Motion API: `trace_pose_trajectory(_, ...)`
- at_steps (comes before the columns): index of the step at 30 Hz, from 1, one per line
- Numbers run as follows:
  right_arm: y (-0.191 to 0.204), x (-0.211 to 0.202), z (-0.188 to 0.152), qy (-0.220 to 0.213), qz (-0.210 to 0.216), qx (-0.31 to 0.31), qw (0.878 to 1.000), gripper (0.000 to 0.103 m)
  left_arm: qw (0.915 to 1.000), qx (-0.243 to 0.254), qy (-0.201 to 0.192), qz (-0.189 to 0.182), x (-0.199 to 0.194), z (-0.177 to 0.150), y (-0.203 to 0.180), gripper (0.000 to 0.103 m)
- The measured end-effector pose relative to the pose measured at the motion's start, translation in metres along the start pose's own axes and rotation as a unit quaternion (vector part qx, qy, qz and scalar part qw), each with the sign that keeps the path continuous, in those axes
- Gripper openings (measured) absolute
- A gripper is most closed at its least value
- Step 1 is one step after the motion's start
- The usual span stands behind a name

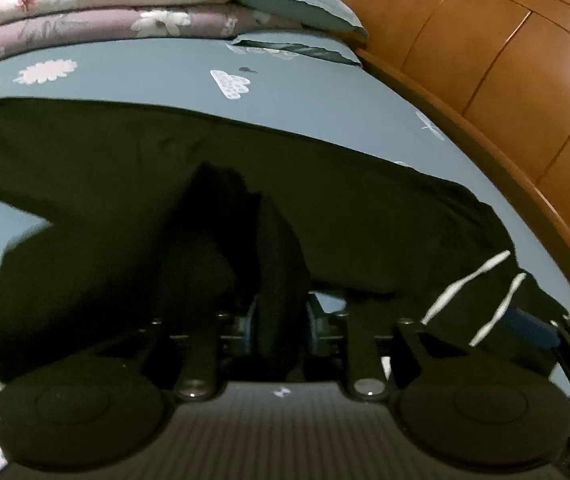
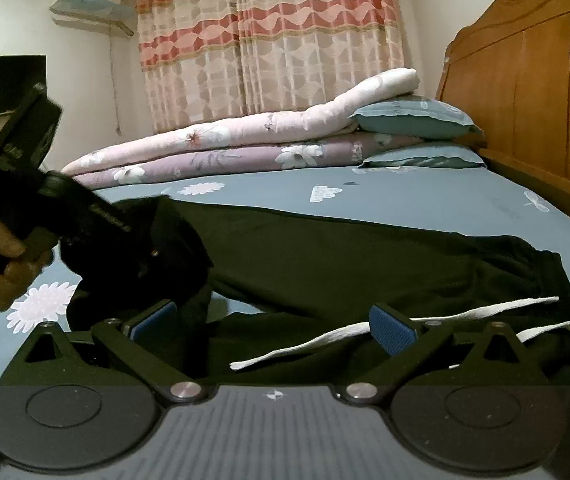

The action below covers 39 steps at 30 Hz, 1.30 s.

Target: Fold clothes

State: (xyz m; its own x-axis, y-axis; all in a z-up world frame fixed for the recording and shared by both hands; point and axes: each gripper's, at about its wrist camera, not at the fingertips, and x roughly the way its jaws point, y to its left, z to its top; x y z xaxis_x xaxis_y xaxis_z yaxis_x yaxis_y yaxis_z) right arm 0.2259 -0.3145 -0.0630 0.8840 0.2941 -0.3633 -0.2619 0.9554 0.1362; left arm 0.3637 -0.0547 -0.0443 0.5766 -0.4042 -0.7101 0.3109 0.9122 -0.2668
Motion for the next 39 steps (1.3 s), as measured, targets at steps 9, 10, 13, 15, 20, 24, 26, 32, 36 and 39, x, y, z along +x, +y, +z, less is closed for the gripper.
trace_pose_trajectory(9,0.0,-0.001,0.0,0.0,0.0,0.003,1.0,0.103,0.9937,-0.084,-0.069,-0.029,-0.085,-0.053,0.024,0.054)
trace_pose_trajectory(10,0.001,0.0,0.0,0.001,0.0,0.002,1.0,0.103,0.9923,-0.1,-0.067,-0.03,-0.089,-0.061,0.029,0.055)
trace_pose_trajectory(13,0.003,0.002,-0.001,0.006,-0.002,-0.003,1.0,0.103,0.9856,-0.153,-0.057,-0.042,-0.088,-0.084,0.044,0.057)
trace_pose_trajectory(15,0.003,0.003,-0.002,0.009,-0.002,-0.005,1.0,0.103,0.9765,-0.2,-0.054,-0.058,-0.081,-0.098,0.054,0.059)
trace_pose_trajectory(20,0.001,0.002,-0.002,0.01,-0.003,-0.003,1.0,0.103,0.9448,-0.309,-0.041,-0.1,-0.06,-0.127,0.072,0.06)
trace_pose_trajectory(24,0.001,0.002,-0.002,0.009,-0.002,0.0,1.0,0.103,0.9231,-0.359,-0.044,-0.13,-0.045,-0.141,0.073,0.065)
trace_pose_trajectory(26,0.002,0.002,-0.002,0.009,-0.002,-0.002,1.0,0.103,0.9148,-0.376,-0.044,-0.142,-0.034,-0.143,0.072,0.066)
trace_pose_trajectory(32,0.003,0.002,-0.003,0.01,-0.002,-0.006,1.0,0.103,0.9002,-0.4,-0.066,-0.16,-0.01,-0.144,0.066,0.066)
trace_pose_trajectory(36,0.002,0.002,-0.002,0.012,0.0,-0.005,1.0,0.103,0.9047,-0.394,-0.088,-0.135,-0.012,-0.139,0.064,0.063)
trace_pose_trajectory(39,0.002,0.002,-0.002,0.012,0.001,-0.003,1.0,0.103,0.9125,-0.379,-0.124,-0.094,-0.022,-0.138,0.064,0.058)
